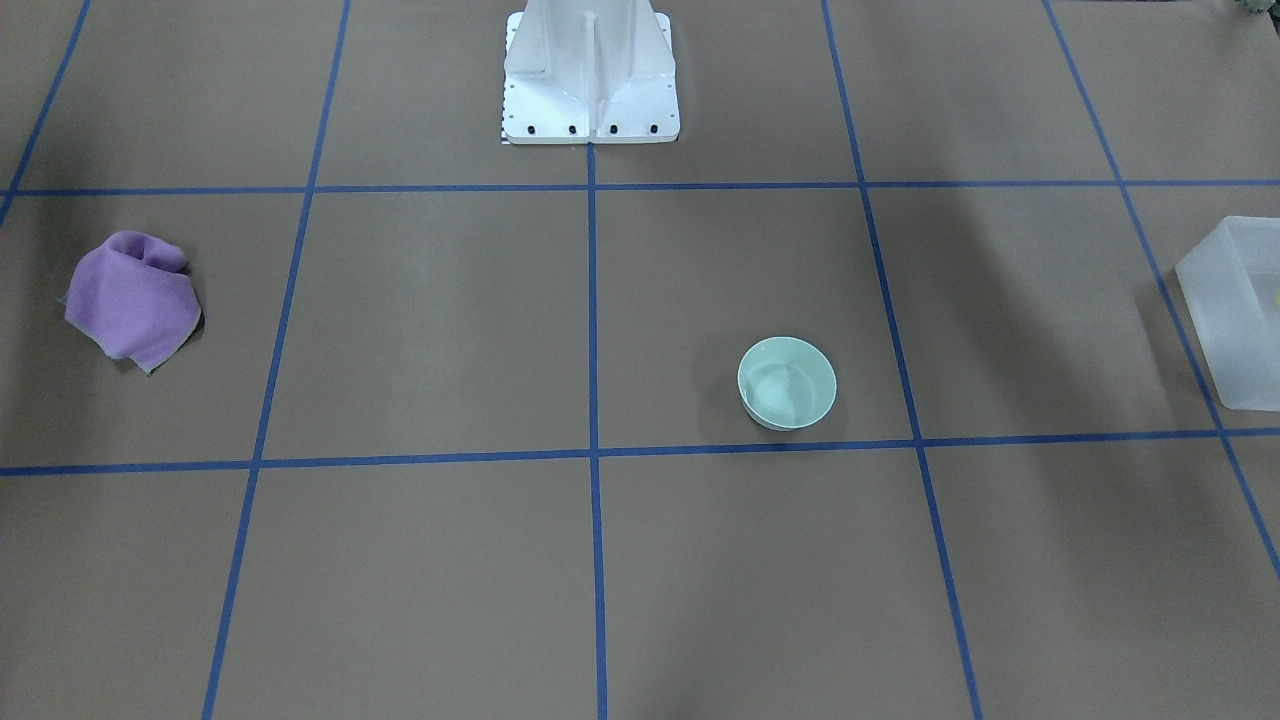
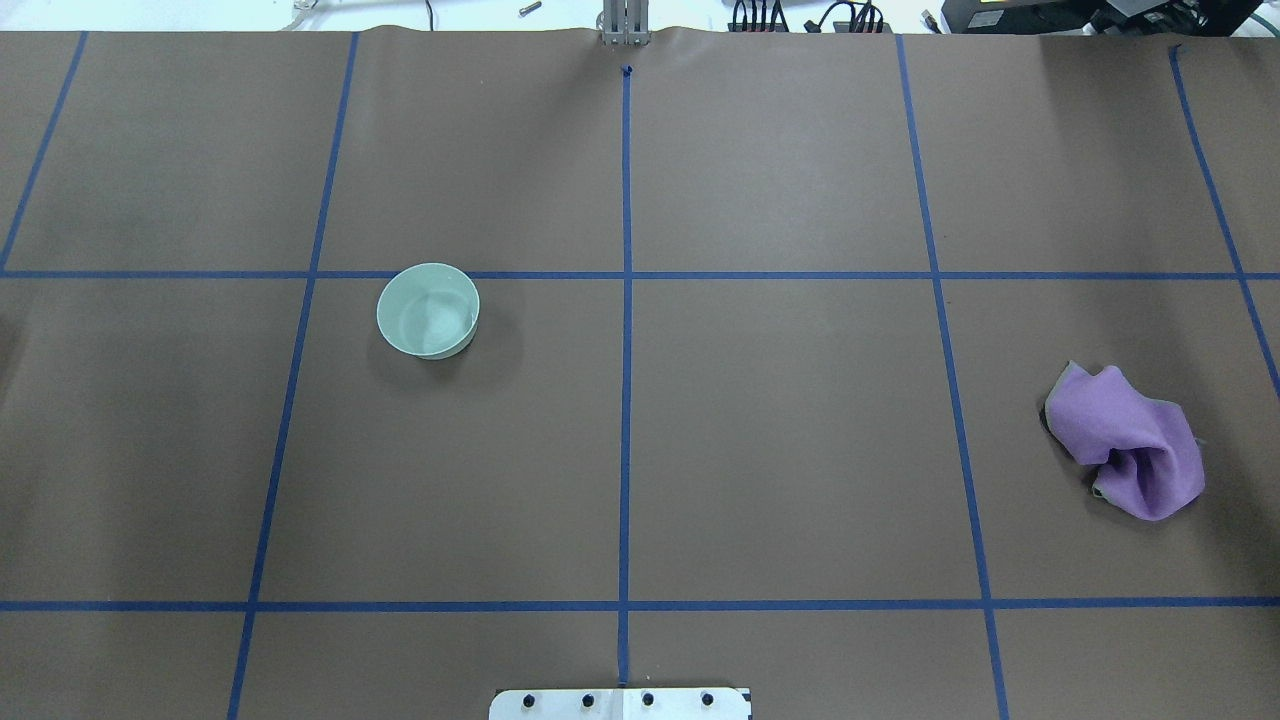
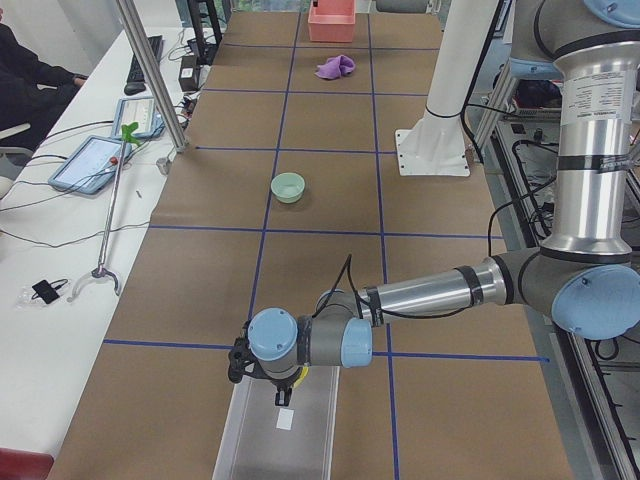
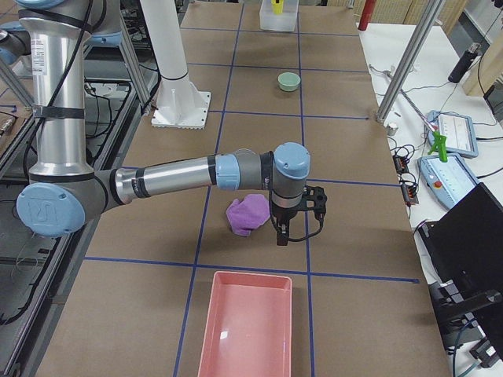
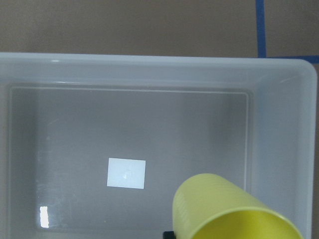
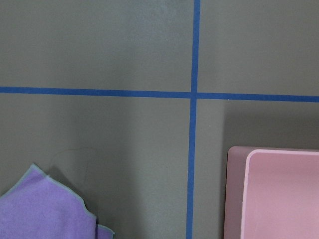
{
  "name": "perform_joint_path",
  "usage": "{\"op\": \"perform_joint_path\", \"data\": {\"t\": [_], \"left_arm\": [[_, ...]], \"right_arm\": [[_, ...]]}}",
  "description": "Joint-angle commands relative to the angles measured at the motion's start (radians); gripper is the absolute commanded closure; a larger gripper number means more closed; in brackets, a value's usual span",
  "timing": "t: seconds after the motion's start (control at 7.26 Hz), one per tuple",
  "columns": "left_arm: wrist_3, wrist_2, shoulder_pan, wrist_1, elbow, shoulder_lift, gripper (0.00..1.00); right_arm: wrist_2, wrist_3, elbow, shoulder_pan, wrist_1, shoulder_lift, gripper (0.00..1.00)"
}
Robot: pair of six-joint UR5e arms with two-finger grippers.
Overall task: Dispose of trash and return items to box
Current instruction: 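Lower the yellow cup into the clear bin and open the left gripper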
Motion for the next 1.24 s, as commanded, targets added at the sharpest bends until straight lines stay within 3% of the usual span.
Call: {"op": "perform_joint_path", "data": {"t": [0.0,0.69,0.96,1.1], "left_arm": [[-0.051,0.0,0.004,-0.063,0.044,-0.003,1.0],[-0.119,-0.006,0.084,-0.105,0.047,-0.005,1.0],[-0.117,-0.006,0.092,-0.106,0.051,-0.005,0.86],[-0.117,-0.003,0.092,-0.146,0.076,-0.003,0.72]], "right_arm": [[0.001,0.01,0.004,-0.005,0.0,0.0,0.0],[-0.001,0.011,0.002,-0.014,0.0,-0.001,0.0],[0.001,0.013,0.002,-0.017,0.0,-0.001,0.0],[0.001,0.013,0.002,-0.02,0.0,0.0,0.0]]}}
